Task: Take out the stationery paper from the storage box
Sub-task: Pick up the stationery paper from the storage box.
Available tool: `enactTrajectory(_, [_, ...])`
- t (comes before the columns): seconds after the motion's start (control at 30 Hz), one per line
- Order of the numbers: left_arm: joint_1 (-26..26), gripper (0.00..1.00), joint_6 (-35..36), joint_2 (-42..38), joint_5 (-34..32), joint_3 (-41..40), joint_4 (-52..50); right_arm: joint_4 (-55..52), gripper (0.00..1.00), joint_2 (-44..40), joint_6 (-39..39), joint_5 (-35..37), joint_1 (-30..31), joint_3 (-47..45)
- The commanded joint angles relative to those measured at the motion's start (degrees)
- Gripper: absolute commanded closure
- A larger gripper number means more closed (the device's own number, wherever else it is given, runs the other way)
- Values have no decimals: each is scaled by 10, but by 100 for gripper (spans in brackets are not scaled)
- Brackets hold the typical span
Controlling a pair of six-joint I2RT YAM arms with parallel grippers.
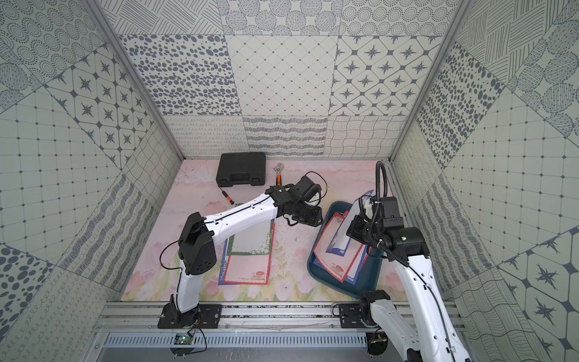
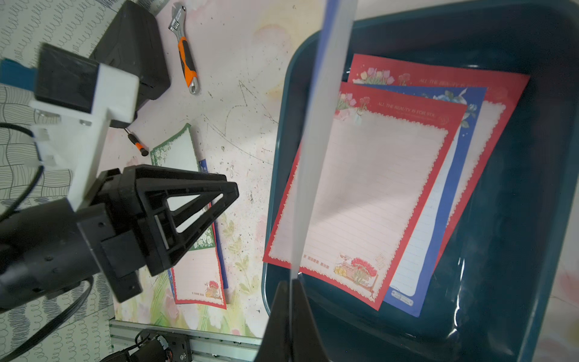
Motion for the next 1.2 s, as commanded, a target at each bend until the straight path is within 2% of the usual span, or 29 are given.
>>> enactTrajectory(0.0, [11, 66, 32, -27, -28, -20, 28, -14, 100, 13, -37, 16, 8, 34])
enactTrajectory(0.2, [24, 66, 44, -52, -26, -47, 50, 13, 100, 32, -37, -15, 37, 58])
enactTrajectory(0.47, [73, 67, 76, -135, -33, -111, 108, 24, 100, 84, -109, 36, 171, 171])
enactTrajectory(0.57, [86, 66, 112, -187, -51, -142, 131, 56, 100, 82, -137, 22, 198, 187])
enactTrajectory(0.7, [88, 65, 170, -271, -85, -194, 175, 120, 100, 60, -173, -24, 217, 182])
enactTrajectory(0.8, [90, 65, 202, -338, -104, -245, 218, 171, 100, 42, -204, -95, 218, 175])
enactTrajectory(0.93, [92, 63, 240, -422, -101, -310, 273, 243, 100, 18, -229, -165, 218, 164])
enactTrajectory(1.17, [95, 45, 272, -527, -71, -373, 324, 321, 100, -2, -261, -267, 218, 147])
